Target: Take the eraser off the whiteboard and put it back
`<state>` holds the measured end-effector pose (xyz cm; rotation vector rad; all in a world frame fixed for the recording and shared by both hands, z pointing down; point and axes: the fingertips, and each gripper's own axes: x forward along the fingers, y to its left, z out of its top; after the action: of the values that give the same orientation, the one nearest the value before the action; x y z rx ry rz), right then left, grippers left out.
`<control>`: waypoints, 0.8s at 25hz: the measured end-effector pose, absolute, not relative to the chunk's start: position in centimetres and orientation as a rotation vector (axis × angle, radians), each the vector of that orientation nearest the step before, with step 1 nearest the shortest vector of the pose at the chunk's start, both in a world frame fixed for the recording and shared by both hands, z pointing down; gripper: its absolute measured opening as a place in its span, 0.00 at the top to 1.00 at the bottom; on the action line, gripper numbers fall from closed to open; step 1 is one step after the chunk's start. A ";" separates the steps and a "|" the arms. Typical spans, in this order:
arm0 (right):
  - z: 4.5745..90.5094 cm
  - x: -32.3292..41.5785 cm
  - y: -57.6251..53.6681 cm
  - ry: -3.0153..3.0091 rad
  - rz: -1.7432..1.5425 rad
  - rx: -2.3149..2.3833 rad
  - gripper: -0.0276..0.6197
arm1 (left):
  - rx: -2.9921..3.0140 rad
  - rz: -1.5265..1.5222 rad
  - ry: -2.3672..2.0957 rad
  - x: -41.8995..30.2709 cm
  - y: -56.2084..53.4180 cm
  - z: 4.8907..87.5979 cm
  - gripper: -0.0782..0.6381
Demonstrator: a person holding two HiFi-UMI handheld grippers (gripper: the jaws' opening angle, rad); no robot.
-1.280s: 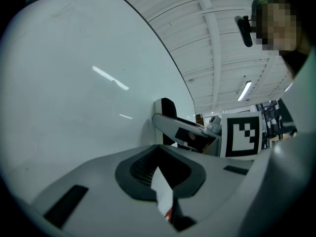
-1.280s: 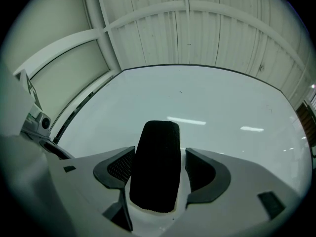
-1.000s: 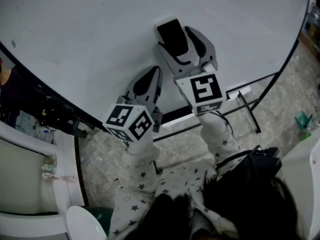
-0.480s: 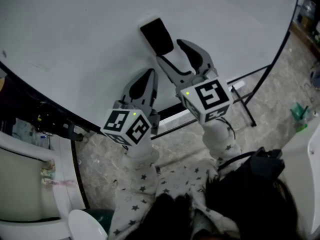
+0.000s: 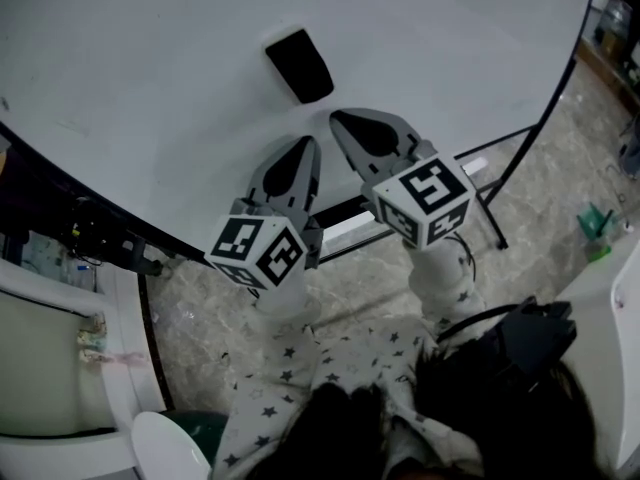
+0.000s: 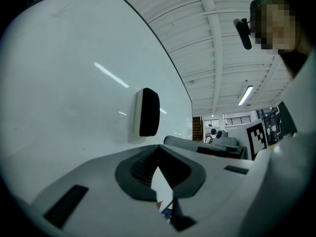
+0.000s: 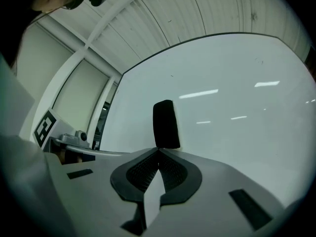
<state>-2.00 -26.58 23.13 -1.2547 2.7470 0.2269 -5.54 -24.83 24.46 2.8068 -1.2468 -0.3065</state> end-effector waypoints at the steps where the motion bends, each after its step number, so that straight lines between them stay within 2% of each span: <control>1: 23.5 -2.1 -26.5 2.759 0.215 -1.243 0.95 | 2.805 -0.306 -1.249 -5.6 -24.8 24.6 0.89; 12: 26.8 -4.1 -25.0 2.878 0.099 -1.072 0.95 | 2.774 -0.293 -1.313 -6.7 -23.7 25.8 0.89; 20: 27.6 -1.9 -23.9 2.903 0.063 -1.039 0.95 | 2.784 -0.267 -1.321 -5.0 -22.4 26.4 0.89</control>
<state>-1.91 -23.93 27.57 -1.0392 2.9029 0.0630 -5.01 -22.41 26.39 2.7839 -1.3207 -0.2673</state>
